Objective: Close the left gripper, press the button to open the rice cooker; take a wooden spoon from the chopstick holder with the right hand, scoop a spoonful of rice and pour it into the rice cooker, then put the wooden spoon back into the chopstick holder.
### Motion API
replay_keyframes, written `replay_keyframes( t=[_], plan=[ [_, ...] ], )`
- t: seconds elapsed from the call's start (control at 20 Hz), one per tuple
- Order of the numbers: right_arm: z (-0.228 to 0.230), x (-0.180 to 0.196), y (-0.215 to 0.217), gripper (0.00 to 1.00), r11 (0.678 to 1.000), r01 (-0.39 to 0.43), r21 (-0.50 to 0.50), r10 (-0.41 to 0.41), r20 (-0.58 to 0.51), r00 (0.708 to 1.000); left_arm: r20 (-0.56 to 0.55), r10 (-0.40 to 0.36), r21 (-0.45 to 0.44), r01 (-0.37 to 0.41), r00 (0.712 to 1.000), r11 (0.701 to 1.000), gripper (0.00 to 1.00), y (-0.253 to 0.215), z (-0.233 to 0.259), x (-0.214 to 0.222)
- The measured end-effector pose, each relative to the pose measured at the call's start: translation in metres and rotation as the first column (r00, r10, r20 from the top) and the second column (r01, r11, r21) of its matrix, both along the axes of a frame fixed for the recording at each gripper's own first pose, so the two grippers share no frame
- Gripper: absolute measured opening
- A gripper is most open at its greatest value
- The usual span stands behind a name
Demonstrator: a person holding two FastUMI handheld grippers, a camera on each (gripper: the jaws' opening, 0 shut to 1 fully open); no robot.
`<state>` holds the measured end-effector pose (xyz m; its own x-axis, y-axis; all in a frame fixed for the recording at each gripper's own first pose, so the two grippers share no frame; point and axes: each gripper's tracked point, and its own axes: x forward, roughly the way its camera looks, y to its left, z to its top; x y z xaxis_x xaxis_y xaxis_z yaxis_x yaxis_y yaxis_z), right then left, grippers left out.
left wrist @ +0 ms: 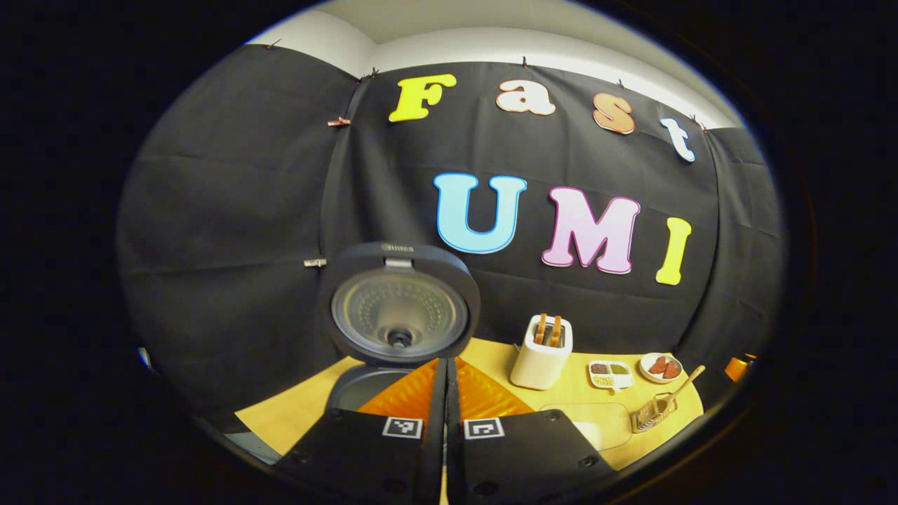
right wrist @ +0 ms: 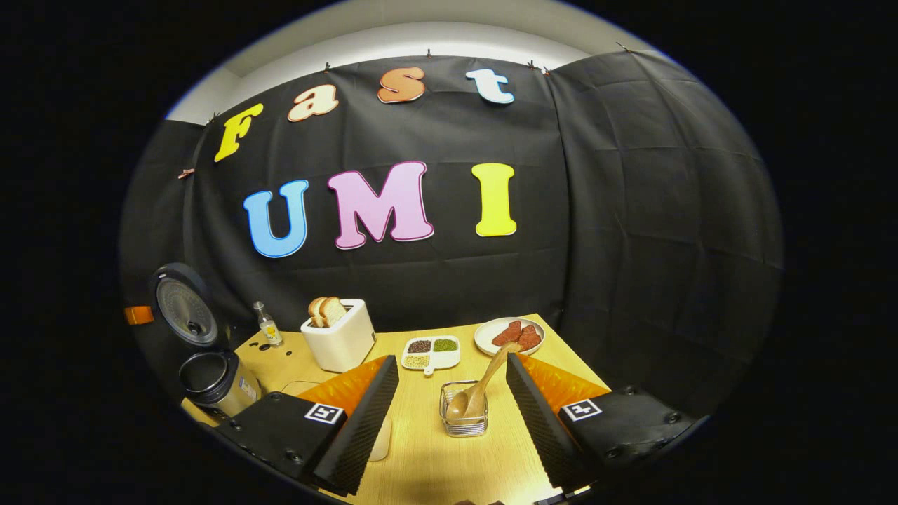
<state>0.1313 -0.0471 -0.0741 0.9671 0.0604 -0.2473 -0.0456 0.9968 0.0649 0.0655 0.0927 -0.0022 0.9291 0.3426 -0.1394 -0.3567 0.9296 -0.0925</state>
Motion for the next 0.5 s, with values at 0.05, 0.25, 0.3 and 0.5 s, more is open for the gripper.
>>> replay_keyframes(
  t=[0.05,0.25,0.3,0.5],
  plan=[
    [-0.004,0.008,-0.004,0.97,1.000,0.010,0.011,-0.009,-0.010,1.000,-0.014,0.005,-0.009,-0.005,1.000,1.000,0.11,-0.004,-0.006,0.000],
    [-0.026,0.040,-0.024,0.98,0.998,0.049,0.044,-0.047,-0.064,0.997,-0.055,-0.026,-0.012,0.025,0.998,1.000,0.32,-0.029,-0.022,0.002],
    [-0.032,0.048,-0.029,0.98,0.997,0.060,0.054,-0.055,-0.083,0.995,-0.064,-0.031,-0.004,0.030,0.998,1.000,0.49,-0.033,-0.025,0.002],
    [-0.060,0.081,-0.044,0.98,0.992,0.096,0.084,-0.083,-0.144,0.986,-0.092,-0.022,0.011,0.023,0.996,1.000,0.96,-0.050,-0.031,0.007]
  ],
)
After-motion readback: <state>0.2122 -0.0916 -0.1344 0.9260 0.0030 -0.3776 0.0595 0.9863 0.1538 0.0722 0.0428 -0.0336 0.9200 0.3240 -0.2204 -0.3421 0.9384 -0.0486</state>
